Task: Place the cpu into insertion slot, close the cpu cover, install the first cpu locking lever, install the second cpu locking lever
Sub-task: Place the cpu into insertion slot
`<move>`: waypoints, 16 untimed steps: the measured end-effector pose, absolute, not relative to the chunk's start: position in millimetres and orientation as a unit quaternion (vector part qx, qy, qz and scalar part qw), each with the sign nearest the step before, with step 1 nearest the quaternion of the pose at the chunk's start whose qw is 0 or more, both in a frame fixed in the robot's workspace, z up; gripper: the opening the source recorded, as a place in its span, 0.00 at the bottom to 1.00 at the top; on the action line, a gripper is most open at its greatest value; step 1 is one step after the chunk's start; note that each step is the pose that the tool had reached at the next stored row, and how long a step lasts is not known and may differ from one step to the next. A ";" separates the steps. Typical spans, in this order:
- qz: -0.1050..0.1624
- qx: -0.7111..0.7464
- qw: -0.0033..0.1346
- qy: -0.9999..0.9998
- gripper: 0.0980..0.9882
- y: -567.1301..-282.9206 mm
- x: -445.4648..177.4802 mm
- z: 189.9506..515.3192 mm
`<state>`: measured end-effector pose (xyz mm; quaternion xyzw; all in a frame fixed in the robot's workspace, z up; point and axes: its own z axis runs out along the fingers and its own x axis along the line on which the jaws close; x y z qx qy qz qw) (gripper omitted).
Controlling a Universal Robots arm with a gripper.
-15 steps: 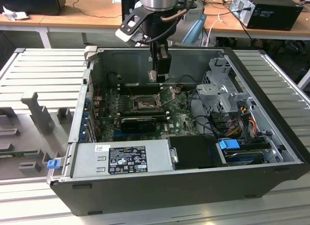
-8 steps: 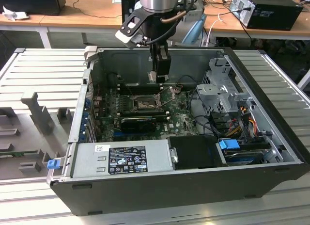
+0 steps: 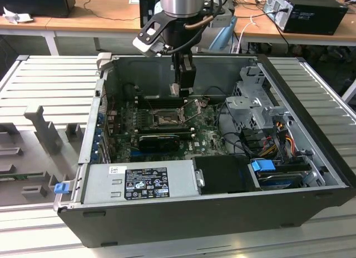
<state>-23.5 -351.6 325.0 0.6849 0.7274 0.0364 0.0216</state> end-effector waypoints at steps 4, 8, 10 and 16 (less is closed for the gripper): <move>0.036 0.685 0.021 0.727 0.48 -351.6 -23.5 322.2; 0.036 0.685 0.021 0.727 0.48 -351.6 -23.5 319.4; 0.036 0.685 0.020 0.727 0.48 -351.6 -23.5 317.7; 0.036 0.688 0.020 0.724 0.48 -351.6 -25.9 306.8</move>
